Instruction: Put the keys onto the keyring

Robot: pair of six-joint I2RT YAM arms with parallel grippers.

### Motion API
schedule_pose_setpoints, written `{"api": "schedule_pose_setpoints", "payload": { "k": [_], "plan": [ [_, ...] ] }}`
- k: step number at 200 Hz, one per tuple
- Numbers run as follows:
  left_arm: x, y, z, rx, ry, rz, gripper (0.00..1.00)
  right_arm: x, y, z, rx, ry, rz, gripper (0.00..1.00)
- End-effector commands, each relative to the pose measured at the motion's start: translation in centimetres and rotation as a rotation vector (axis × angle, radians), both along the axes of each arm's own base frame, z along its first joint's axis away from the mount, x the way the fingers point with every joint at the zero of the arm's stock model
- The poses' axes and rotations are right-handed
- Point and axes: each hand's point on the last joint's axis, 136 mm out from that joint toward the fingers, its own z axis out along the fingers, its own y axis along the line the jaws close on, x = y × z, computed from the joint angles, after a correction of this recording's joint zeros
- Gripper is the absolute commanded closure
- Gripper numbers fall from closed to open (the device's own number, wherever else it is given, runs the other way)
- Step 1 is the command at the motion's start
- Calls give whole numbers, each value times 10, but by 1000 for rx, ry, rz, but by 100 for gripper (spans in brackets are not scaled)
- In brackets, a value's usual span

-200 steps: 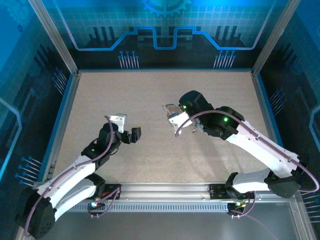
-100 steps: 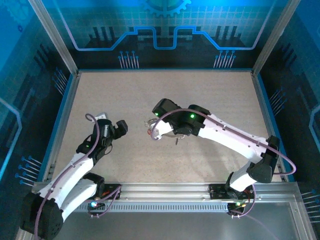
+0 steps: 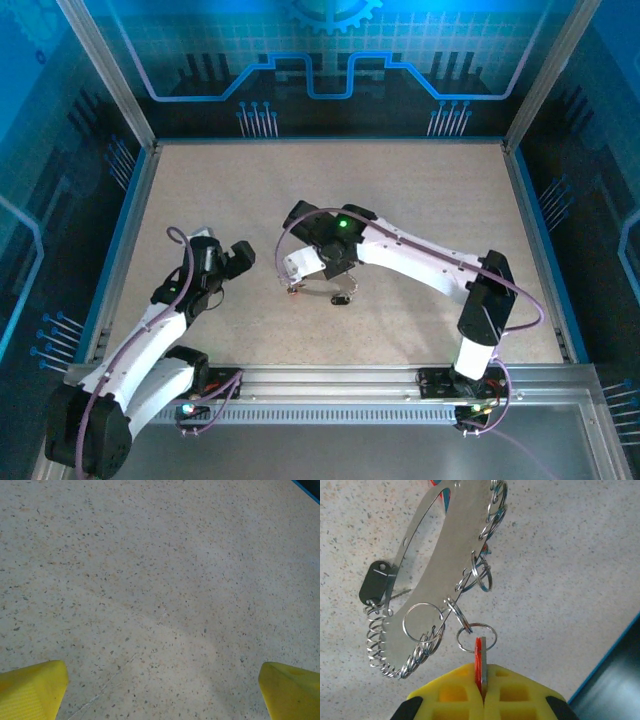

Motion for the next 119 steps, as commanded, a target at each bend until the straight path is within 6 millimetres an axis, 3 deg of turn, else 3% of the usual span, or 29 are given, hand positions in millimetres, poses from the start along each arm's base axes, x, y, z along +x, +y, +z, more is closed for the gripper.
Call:
{"api": "schedule_pose_setpoints", "payload": {
  "k": [1,85,119],
  "plan": [
    [1,-3,15,6,-22,-49,1,10,8,12,63,21,-16,100],
    [-2,-11,3,-46,1,-73,1,52,14,-28,116,93,-56,100],
    [0,-13,5,-43,-3,-90,1,75,6,-40,94,92,-93,100]
  ]
}}
